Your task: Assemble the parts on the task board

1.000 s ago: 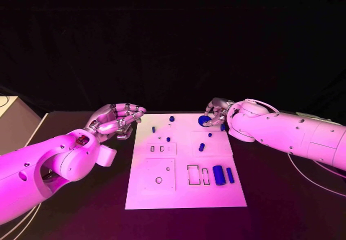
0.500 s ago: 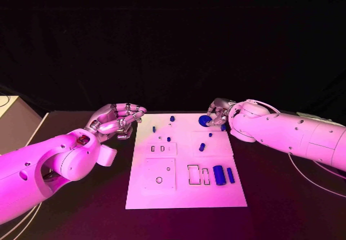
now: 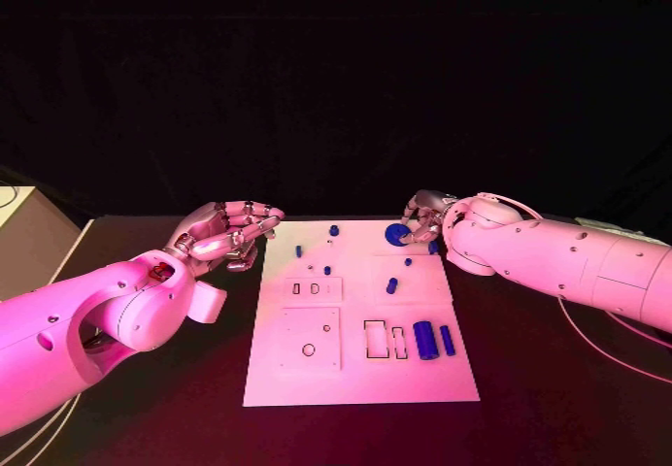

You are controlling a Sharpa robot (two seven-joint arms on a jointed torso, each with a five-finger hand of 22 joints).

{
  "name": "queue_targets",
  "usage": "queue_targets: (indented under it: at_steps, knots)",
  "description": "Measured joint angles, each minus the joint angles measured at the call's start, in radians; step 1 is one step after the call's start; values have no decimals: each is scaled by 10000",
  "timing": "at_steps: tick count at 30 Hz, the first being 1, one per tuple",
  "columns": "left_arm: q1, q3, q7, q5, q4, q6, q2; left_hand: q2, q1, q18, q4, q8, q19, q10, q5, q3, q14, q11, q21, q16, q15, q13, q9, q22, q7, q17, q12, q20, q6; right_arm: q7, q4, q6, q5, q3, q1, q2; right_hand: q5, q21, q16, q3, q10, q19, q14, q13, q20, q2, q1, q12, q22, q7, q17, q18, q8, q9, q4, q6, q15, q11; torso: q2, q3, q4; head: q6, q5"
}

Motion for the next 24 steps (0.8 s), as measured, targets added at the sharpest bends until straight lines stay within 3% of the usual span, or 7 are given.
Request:
queue_targets:
  at_steps: [17,24]
  knots:
    - [0,0,-36,-8,4,4,3,0,0,1,-1,0,0,1,0,56,0,0,0,0,0,-24,-2,-26,0,-1,0,0,0,42,-23,-7,14,15,-34,144,0,0,0,30,-1,0,0,7,0,39,-39,0,4,4,-1,1,0,-7,30,69,0,-1,9,-6,12,-48,-9]
    - [0,0,-48,-12,4,6,2,0,0,1,-1,0,0,1,0,56,0,0,0,0,0,-23,-2,-26,0,-1,0,1,0,43,-57,-91,-100,18,-59,169,-62,0,0,803,-1,0,2,6,0,185,108,0,3,-90,-1,1,119,-95,-138,666,-3,-1,8,-9,12,-81,9]
